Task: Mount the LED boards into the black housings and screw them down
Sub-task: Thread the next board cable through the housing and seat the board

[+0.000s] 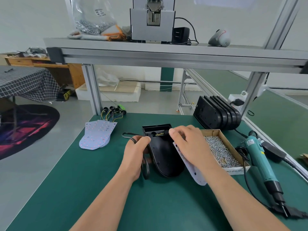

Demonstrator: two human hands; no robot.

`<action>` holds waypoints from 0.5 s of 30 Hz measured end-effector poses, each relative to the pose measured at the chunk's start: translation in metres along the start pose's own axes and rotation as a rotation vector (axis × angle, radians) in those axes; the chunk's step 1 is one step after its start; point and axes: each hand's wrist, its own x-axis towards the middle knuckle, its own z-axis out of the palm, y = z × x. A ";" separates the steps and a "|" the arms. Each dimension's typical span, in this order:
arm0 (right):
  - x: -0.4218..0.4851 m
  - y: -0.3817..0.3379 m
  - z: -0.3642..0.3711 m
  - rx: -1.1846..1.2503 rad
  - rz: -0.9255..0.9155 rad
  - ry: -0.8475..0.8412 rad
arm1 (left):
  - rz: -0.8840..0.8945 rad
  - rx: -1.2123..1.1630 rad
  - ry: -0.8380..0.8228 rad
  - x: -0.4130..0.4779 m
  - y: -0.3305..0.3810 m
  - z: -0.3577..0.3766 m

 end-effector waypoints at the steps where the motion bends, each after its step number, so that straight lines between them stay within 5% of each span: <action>1: 0.001 0.000 0.002 0.013 0.005 0.055 | 0.002 0.002 -0.007 0.000 0.000 0.000; 9: 0.021 -0.015 0.001 -0.130 0.005 -0.028 | 0.046 0.010 0.035 -0.001 0.001 -0.001; 15: 0.023 -0.012 0.016 -0.181 -0.107 0.116 | 0.049 -0.021 0.023 0.001 0.000 -0.001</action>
